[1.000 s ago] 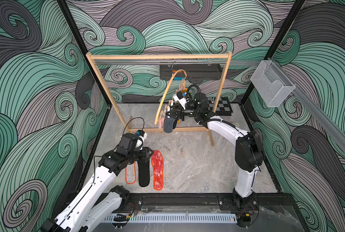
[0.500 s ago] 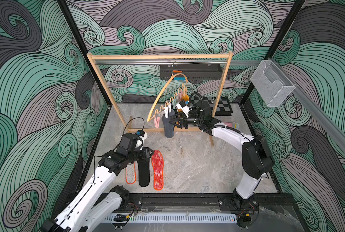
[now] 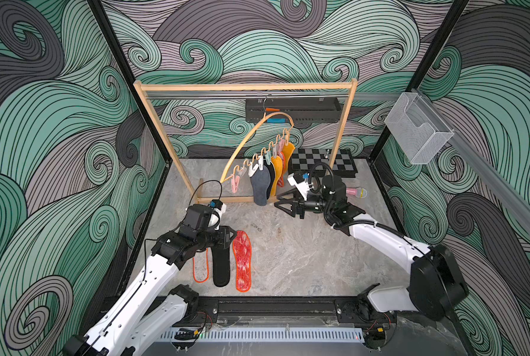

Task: Take the shoe insoles off the hanger
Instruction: Remove the insole from the hanger.

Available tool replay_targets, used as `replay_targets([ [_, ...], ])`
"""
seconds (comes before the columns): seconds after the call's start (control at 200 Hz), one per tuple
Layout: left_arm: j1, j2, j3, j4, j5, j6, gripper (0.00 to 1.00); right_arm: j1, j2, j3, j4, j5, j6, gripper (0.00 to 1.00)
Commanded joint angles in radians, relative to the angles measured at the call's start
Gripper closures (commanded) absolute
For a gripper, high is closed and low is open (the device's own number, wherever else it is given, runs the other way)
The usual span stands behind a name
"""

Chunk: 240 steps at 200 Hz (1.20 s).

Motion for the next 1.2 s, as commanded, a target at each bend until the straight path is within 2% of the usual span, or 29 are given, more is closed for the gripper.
replay_targets([
  [0.0,0.003,0.002,-0.006,0.006,0.018,0.018,0.58,0.016,-0.133,-0.118,0.012,0.094,0.007,0.52],
  [0.13,0.003,0.006,-0.005,0.005,0.017,0.018,0.58,0.039,-0.313,-0.282,0.004,0.128,0.032,0.52],
  [0.34,0.004,0.003,-0.006,0.007,0.016,0.017,0.58,0.056,-0.685,-0.566,-0.018,0.195,0.071,0.51],
  [0.48,0.002,0.010,-0.004,0.005,0.013,0.018,0.57,0.059,-0.896,-0.699,-0.044,0.236,0.104,0.50],
  [0.62,0.002,0.011,-0.006,0.004,0.014,0.017,0.57,0.060,-1.045,-0.794,-0.050,0.252,0.131,0.50],
  [0.816,0.004,0.021,-0.007,0.011,0.015,0.018,0.57,0.059,-1.115,-0.815,-0.087,0.280,0.138,0.48],
  [0.986,0.004,0.042,-0.018,0.110,0.078,-0.009,0.55,0.060,-1.110,-0.823,-0.090,0.283,0.140,0.48],
  [1.041,0.004,0.050,-0.027,0.181,0.076,-0.041,0.54,0.061,-1.108,-0.823,-0.090,0.285,0.139,0.48],
  [1.101,0.004,0.066,-0.079,0.348,0.100,-0.100,0.51,0.060,-1.107,-0.826,-0.089,0.289,0.137,0.48],
  [1.151,0.004,0.093,-0.133,0.519,0.117,-0.106,0.50,0.060,-1.107,-0.826,-0.091,0.292,0.137,0.48],
  [1.196,0.004,0.133,-0.145,0.600,0.110,-0.091,0.48,0.060,-1.107,-0.828,-0.092,0.293,0.139,0.48],
])
